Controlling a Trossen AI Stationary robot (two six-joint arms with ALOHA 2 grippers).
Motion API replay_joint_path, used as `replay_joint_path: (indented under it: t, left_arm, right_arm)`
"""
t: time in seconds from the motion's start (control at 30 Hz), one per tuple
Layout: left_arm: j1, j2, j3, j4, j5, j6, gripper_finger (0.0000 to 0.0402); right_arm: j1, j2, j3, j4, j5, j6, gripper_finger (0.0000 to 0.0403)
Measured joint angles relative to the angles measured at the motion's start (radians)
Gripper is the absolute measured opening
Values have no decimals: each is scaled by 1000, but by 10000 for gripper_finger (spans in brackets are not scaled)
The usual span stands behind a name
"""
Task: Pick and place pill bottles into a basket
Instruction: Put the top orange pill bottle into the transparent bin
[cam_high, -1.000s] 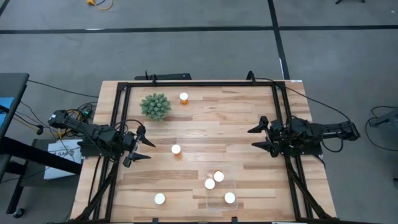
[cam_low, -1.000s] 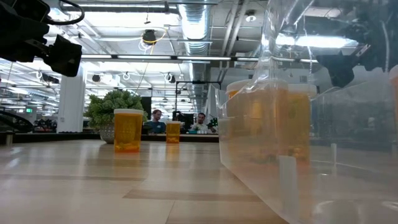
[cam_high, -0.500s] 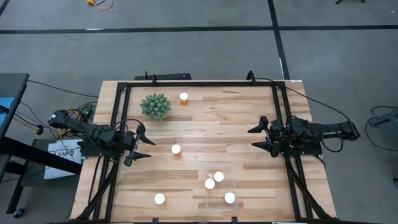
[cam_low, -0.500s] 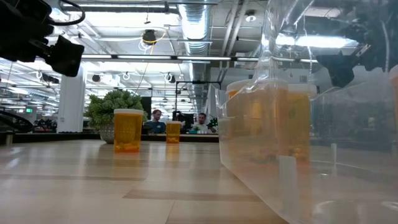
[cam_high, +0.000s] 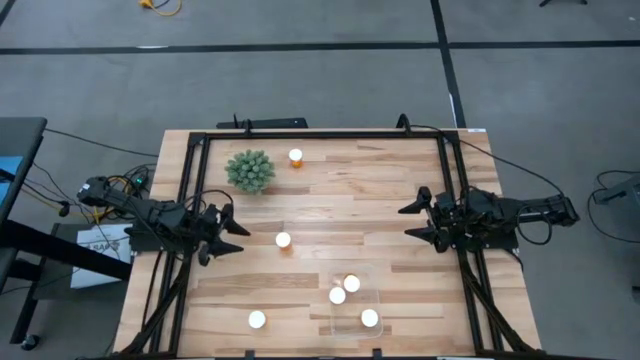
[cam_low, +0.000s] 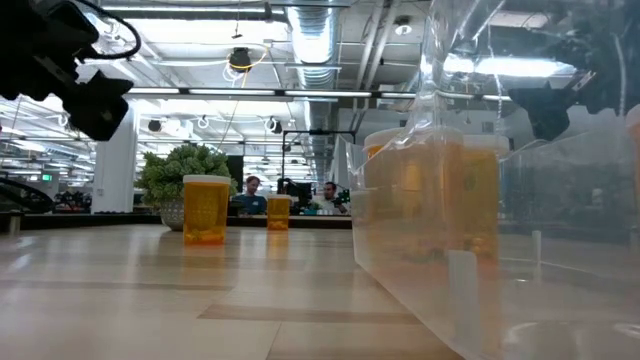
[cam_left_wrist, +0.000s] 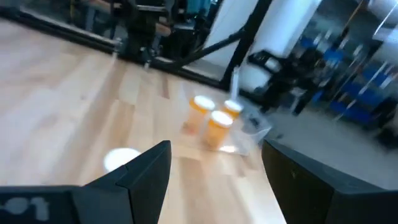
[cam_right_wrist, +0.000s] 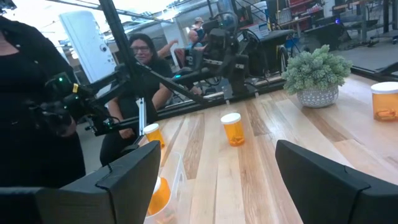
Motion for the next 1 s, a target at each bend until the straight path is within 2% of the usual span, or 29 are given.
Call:
replay_joint_path:
  t: [0.07,0.23,0.37,0.47,0.53,0.73,1.0]
  left_arm:
    - [-1,12,29,-56,-63,68,242]
    - [1,100,136,-193,-328,124,242]
    - [0,241,212,-206,-442,216,242]
    - [1,376,257,-196,-600,223,242]
    - [13,468,280,-153,-665,215,242]
    - [138,763,367,37,-712,166,242]
    - [333,1112,560,31,-621,-36,242]
  right_arm:
    - [0,0,0,0,0,0,311]
    - [0,0,0,0,0,0,311]
    - [0,0,0,0,0,0,311]
    - [0,0,0,0,0,0,311]
    - [0,0,0,0,0,0,311]
    - [0,0,0,0,0,0,311]
    - [0,0,0,0,0,0,311]
